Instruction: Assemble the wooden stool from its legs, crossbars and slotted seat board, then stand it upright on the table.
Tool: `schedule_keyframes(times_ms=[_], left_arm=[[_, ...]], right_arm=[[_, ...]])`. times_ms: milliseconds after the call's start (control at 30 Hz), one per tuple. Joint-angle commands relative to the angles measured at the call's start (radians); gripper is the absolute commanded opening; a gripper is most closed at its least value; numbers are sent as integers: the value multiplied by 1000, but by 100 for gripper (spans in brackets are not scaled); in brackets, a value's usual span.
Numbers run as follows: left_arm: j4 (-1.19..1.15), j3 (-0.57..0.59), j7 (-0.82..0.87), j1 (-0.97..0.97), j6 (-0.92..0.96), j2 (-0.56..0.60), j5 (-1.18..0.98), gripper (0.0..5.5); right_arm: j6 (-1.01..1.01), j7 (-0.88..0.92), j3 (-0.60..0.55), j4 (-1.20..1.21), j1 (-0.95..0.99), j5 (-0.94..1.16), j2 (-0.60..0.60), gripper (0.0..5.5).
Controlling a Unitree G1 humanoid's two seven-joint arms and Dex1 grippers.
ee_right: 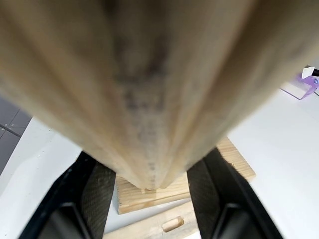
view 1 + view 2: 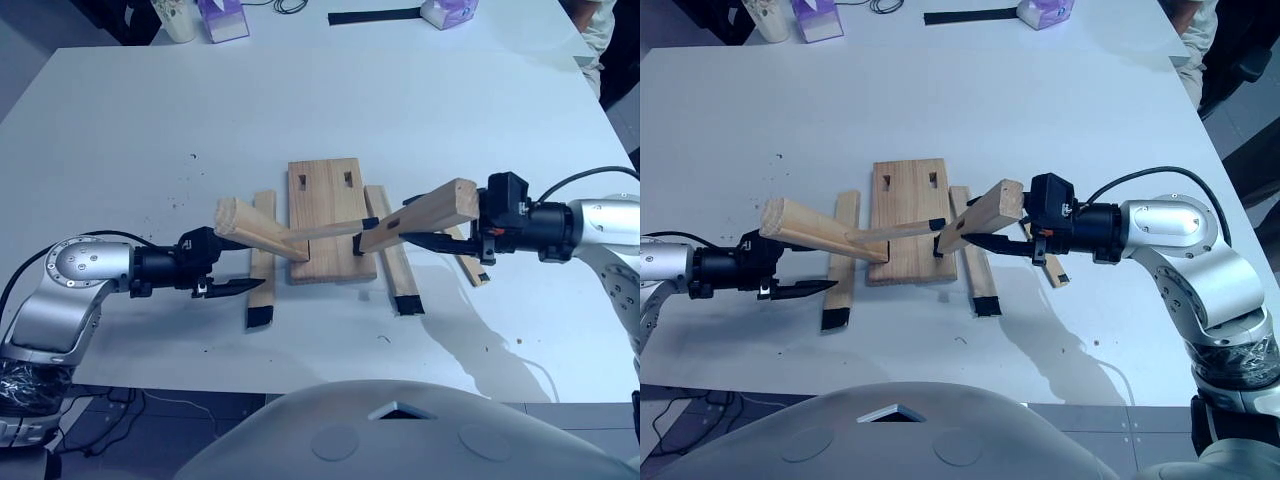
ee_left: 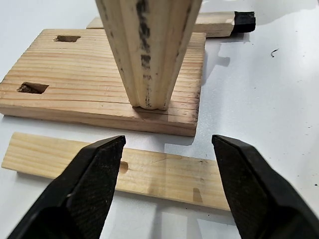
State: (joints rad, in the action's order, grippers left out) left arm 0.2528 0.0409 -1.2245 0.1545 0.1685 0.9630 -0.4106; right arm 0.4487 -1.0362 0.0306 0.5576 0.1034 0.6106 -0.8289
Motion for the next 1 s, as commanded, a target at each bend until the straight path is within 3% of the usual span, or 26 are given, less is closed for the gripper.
schedule_keyframes(times_ms=[33,1000], left_arm=[[9,-14,-11,-32,22,-3,-2,323],[197,-31,96,-74,201,-85,-60,323]], right_arm=[[6,-37,37,-10,-9,-27,-22,200],[34,-279,218,-180,109,-43,-160,200]])
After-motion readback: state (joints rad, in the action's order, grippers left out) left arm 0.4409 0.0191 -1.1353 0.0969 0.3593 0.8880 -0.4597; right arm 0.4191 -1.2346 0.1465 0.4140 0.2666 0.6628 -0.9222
